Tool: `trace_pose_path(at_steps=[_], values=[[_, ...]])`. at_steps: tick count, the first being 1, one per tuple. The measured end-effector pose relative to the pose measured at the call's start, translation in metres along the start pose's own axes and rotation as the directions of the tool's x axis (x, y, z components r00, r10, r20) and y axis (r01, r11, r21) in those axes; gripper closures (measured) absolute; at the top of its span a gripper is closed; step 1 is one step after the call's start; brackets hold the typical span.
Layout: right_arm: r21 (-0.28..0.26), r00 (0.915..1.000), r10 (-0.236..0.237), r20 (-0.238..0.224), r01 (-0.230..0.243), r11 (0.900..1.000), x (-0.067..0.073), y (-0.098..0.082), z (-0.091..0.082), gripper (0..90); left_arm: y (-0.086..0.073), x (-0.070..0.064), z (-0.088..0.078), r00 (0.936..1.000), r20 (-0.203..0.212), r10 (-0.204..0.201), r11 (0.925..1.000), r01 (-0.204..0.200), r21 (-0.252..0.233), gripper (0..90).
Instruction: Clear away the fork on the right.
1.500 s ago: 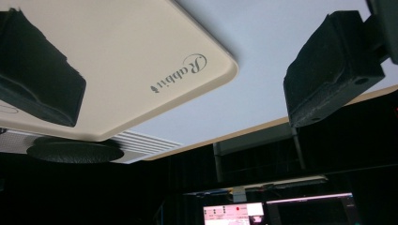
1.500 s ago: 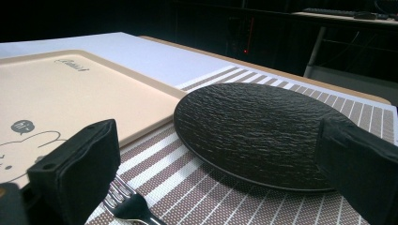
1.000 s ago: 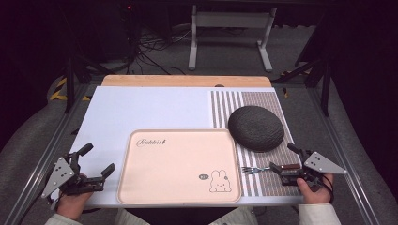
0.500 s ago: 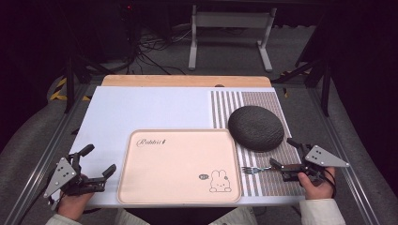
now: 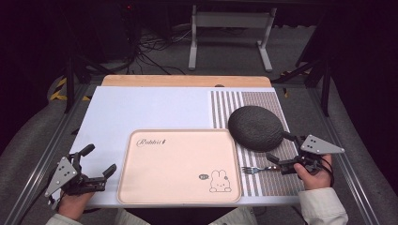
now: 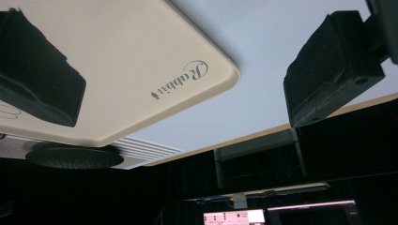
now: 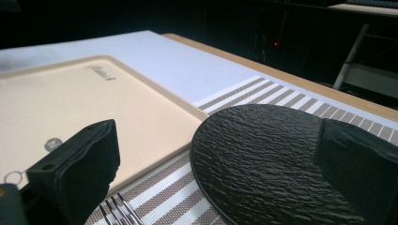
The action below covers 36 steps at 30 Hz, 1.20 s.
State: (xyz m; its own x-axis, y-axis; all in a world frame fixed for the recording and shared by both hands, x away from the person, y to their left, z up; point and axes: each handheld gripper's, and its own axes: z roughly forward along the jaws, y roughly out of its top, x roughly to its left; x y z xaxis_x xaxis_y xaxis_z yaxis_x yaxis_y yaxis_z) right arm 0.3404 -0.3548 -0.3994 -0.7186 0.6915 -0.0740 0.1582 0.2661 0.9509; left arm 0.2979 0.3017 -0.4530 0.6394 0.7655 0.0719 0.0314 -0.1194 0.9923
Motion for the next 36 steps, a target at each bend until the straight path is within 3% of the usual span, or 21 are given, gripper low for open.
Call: trace_pose_path(at_steps=[3, 5, 12, 16, 21, 26, 27, 28, 31, 33, 34, 35, 36], values=[[0.026, 0.9997, 0.024, -0.001, -0.024, 0.999, -0.003, 0.005, 0.007, 1.4, 0.0, 0.0, 0.0, 1.0, 0.0, 0.001, 1.0, -0.001, -0.002, 0.1], [0.06, 0.9989, 0.041, 0.022, -0.042, 0.997, -0.005, 0.01, 0.013, 2.3, 0.0, 0.0, 0.0, 1.0, 0.0, -0.001, 1.0, 0.001, -0.001, 0.1], [0.131, 0.9992, 0.039, 0.009, -0.04, 0.99, -0.013, 0.02, 0.023, 2.1, 0.001, 0.0, -0.001, 1.0, -0.002, -0.002, 1.0, 0.002, -0.007, 0.1], [0.223, 0.9994, 0.021, -0.026, -0.015, 0.975, -0.013, 0.024, 0.028, 2.4, 0.001, 0.001, -0.001, 1.0, 0.001, -0.002, 1.0, 0.002, -0.004, 0.1], [0.329, 0.9961, -0.04, -0.079, 0.064, 0.942, -0.013, 0.037, 0.03, 4.2, 0.001, 0.0, 0.0, 1.0, 0.005, 0.001, 1.0, -0.001, -0.003, 0.1], [0.448, 0.9865, -0.062, -0.152, 0.124, 0.885, -0.013, 0.044, 0.033, 12.0, 0.001, 0.0, 0.0, 1.0, 0.004, 0.0, 1.0, 0.0, -0.004, 0.1], [0.448, 0.9865, -0.062, -0.152, 0.124, 0.885, -0.013, 0.044, 0.033, 12.0, 0.001, 0.0, 0.0, 1.0, 0.004, 0.0, 1.0, 0.0, -0.004, 0.1], [0.47, 0.9837, -0.07, -0.166, 0.141, 0.871, -0.012, 0.045, 0.034, 12.6, 0.001, 0.0, 0.0, 1.0, 0.004, -0.001, 1.0, 0.001, -0.003, 0.1], [0.551, 0.9743, -0.108, -0.198, 0.202, 0.81, -0.011, 0.049, 0.036, 13.2, 0.001, 0.0, 0.0, 1.0, 0.003, -0.001, 1.0, 0.001, -0.004, 0.1], [0.585, 0.9681, -0.12, -0.22, 0.23, 0.778, -0.012, 0.05, 0.036, 14.3, 0.001, 0.0, 0.0, 1.0, 0.004, -0.001, 1.0, 0.001, -0.003, 0.1], [0.612, 0.9609, -0.137, -0.241, 0.26, 0.747, -0.012, 0.052, 0.037, 14.9, 0.001, 0.0, 0.0, 1.0, 0.005, 0.0, 1.0, 0.0, -0.003, 0.1], [0.612, 0.9609, -0.137, -0.241, 0.26, 0.747, -0.012, 0.052, 0.037, 14.9, 0.001, 0.0, 0.0, 1.0, 0.005, 0.0, 1.0, 0.0, -0.003, 0.1], [0.632, 0.9591, -0.14, -0.246, 0.268, 0.727, -0.012, 0.053, 0.037, 14.8, 0.001, 0.0, 0.0, 1.0, 0.007, 0.002, 1.0, -0.002, -0.003, 0.1]])
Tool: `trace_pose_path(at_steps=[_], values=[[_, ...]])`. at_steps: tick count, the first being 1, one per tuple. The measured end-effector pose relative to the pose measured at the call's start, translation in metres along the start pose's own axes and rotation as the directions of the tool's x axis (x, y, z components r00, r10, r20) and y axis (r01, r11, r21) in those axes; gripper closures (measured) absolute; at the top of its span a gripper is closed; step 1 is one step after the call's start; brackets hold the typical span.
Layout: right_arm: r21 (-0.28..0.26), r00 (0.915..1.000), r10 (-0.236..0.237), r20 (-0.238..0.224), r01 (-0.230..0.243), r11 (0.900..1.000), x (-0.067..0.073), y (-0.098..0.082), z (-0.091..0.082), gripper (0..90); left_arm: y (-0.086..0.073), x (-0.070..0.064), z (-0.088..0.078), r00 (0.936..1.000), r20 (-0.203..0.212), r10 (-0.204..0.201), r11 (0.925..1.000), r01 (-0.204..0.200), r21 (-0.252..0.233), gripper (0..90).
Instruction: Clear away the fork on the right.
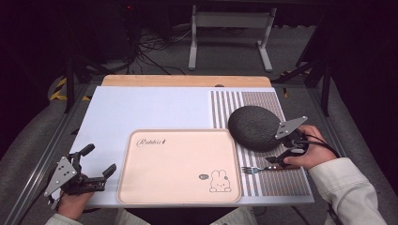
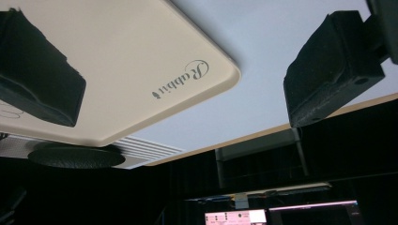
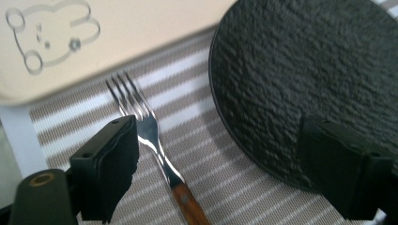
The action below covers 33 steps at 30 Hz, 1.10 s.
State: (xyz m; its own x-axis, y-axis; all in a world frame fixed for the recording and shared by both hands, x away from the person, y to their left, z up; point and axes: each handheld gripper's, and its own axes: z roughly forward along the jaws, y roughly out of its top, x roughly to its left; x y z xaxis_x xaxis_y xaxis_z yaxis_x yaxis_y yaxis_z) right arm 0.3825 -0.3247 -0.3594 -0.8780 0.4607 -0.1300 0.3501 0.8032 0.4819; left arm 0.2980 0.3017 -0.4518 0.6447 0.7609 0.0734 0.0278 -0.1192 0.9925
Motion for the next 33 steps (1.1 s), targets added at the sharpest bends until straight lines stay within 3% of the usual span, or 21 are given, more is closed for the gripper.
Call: trace_pose_path(at_steps=[4, 7, 11, 16, 17, 20, 26, 33], values=[[0.064, 0.9977, -0.06, -0.031, 0.062, 0.996, 0.0, 0.003, 0.001, 17.5, 0.0, 0.0, 0.0, 1.0, 0.001, 0.0, 1.0, 0.0, 0.002, 0.1], [0.149, 0.9932, -0.101, -0.059, 0.108, 0.983, 0.003, 0.006, 0.005, 18.4, 0.0, 0.0, 0.0, 1.0, -0.002, -0.002, 1.0, 0.002, 0.001, 0.1], [0.209, 0.9904, -0.112, -0.08, 0.127, 0.97, 0.003, 0.006, 0.008, 18.4, 0.0, 0.0, 0.0, 1.0, -0.001, 0.0, 1.0, 0.0, 0.0, 0.1], [0.232, 0.9889, -0.107, -0.103, 0.128, 0.964, 0.002, 0.005, 0.013, 18.3, 0.0, 0.0, 0.0, 1.0, -0.002, -0.003, 1.0, 0.003, -0.002, 0.1], [0.265, 0.9866, -0.114, -0.117, 0.142, 0.954, 0.004, 0.004, 0.017, 18.7, 0.0, 0.0, 0.0, 1.0, -0.002, -0.003, 1.0, 0.003, -0.001, 0.1], [0.301, 0.9838, -0.115, -0.137, 0.152, 0.941, 0.005, 0.001, 0.022, 19.6, 0.0, 0.0, 0.0, 1.0, 0.001, 0.003, 1.0, -0.003, 0.002, 0.1], [0.317, 0.9823, -0.102, -0.157, 0.148, 0.937, 0.004, -0.003, 0.028, 21.9, 0.0, 0.0, 0.001, 1.0, 0.002, -0.002, 1.0, 0.002, 0.004, 0.1], [0.363, 0.9746, -0.134, -0.18, 0.192, 0.912, 0.006, -0.005, 0.035, 26.1, 0.0, 0.0, 0.001, 1.0, 0.001, -0.001, 1.0, 0.001, 0.007, 0.1]])
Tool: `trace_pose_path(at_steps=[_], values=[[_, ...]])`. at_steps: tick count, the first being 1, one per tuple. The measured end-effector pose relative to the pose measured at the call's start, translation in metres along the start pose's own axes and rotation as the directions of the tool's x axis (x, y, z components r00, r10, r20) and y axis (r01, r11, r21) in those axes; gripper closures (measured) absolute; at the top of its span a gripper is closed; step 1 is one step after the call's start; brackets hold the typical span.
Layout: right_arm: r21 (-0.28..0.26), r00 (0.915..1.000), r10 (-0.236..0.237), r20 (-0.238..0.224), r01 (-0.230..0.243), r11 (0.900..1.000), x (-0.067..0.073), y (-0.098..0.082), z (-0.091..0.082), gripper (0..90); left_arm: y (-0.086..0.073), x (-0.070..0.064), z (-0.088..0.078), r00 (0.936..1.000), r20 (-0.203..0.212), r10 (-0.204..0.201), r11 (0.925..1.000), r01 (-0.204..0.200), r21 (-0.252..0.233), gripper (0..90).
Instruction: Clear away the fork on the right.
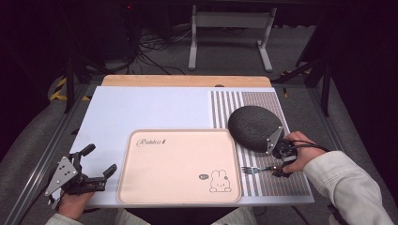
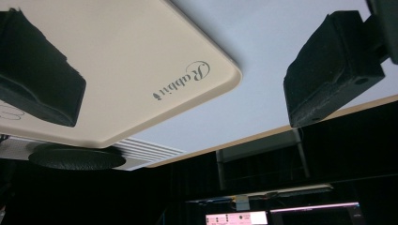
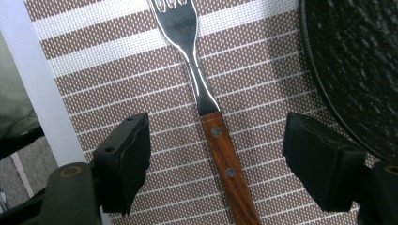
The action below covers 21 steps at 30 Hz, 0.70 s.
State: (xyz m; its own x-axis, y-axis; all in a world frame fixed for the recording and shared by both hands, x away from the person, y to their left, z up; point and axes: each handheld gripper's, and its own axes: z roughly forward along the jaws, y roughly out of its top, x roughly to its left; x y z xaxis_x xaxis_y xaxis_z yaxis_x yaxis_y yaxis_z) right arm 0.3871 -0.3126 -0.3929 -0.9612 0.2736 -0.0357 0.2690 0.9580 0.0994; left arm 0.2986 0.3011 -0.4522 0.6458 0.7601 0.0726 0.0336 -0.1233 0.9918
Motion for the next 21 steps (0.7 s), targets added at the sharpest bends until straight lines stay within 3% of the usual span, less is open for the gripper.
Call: trace_pose_path(at_steps=[7, 14, 16, 21], values=[[0.009, 0.9998, -0.019, 0.009, 0.019, 1.0, 0.0, 0.004, 0.005, 29.0, 0.0, 0.0, 0.0, 1.0, 0.0, 0.001, 1.0, -0.001, 0.001, 0.1], [0.014, 0.9975, -0.067, -0.021, 0.068, 0.998, 0.001, 0.006, 0.011, 49.8, 0.0, 0.0, 0.0, 1.0, 0.001, 0.0, 1.0, 0.0, 0.0, 0.1], [0.009, 0.9948, -0.1, -0.018, 0.1, 0.995, 0.0, 0.005, 0.012, 54.8, 0.0, 0.0, 0.0, 1.0, 0.002, 0.0, 1.0, 0.0, 0.001, 0.1], [0.019, 0.9912, -0.132, -0.015, 0.132, 0.991, 0.001, 0.004, 0.016, 61.0, 0.0, 0.0, 0.001, 1.0, 0.002, 0.0, 1.0, 0.0, 0.0, 0.1]])
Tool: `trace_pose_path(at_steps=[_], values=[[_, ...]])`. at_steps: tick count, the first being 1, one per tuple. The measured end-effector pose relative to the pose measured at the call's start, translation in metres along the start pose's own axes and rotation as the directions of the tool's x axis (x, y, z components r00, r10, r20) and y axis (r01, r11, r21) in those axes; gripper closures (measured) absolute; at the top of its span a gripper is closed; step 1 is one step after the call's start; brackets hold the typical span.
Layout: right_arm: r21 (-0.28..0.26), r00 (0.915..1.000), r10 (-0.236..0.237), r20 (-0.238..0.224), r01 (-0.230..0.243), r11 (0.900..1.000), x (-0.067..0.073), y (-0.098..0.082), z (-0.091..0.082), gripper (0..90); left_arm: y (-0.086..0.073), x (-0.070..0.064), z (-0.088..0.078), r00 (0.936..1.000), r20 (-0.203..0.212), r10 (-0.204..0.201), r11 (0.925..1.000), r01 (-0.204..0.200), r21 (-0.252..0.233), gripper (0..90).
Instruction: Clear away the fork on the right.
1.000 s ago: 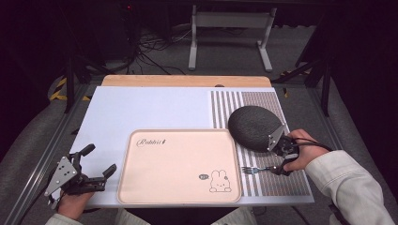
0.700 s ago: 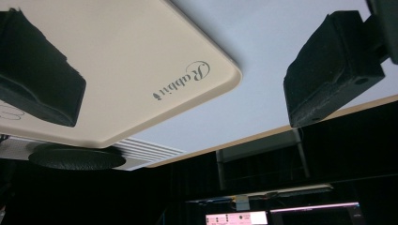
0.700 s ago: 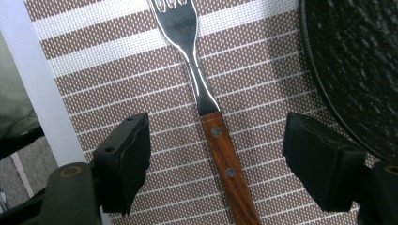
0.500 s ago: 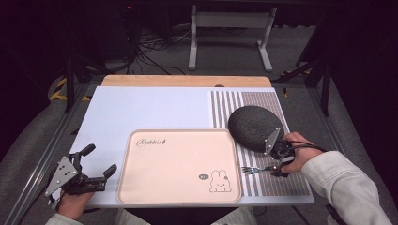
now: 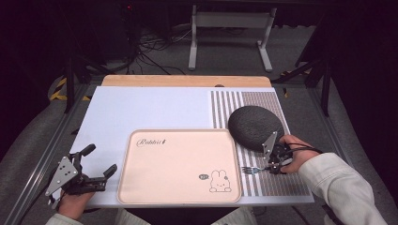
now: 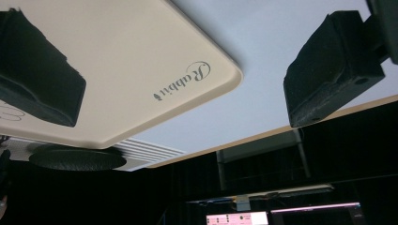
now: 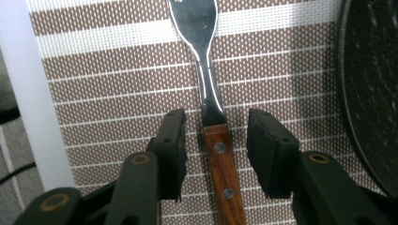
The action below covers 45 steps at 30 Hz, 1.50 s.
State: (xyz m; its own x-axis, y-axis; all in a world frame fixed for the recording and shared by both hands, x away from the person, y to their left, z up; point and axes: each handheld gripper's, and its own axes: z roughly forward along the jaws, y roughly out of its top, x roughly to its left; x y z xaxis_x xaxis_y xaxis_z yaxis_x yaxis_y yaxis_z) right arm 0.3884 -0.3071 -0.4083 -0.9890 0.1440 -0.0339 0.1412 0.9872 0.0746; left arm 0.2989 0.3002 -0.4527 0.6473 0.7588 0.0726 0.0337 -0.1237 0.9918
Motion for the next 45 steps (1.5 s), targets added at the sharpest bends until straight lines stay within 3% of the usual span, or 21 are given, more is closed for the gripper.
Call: trace_pose_path(at_steps=[17, 25, 38, 45], values=[[0.017, 0.9987, -0.043, -0.028, 0.043, 0.999, -0.002, 0.001, 0.004, 76.6, 0.0, 0.0, 0.001, 1.0, 0.004, 0.001, 1.0, -0.001, 0.008, 0.1], [0.03, 0.9964, -0.082, -0.02, 0.082, 0.996, 0.0, 0.003, 0.005, 77.9, 0.0, 0.0, 0.0, 1.0, 0.004, -0.001, 1.0, 0.001, 0.007, 0.1], [0.043, 0.9956, -0.09, -0.026, 0.091, 0.995, 0.0, 0.003, 0.003, 78.7, 0.0, 0.0, 0.0, 1.0, 0.002, -0.003, 1.0, 0.003, 0.005, 0.1], [0.003, 0.996, -0.089, 0.002, 0.089, 0.996, 0.001, 0.004, -0.009, 78.8, 0.0, 0.0, 0.0, 1.0, 0.002, -0.003, 1.0, 0.003, 0.004, 0.1]])
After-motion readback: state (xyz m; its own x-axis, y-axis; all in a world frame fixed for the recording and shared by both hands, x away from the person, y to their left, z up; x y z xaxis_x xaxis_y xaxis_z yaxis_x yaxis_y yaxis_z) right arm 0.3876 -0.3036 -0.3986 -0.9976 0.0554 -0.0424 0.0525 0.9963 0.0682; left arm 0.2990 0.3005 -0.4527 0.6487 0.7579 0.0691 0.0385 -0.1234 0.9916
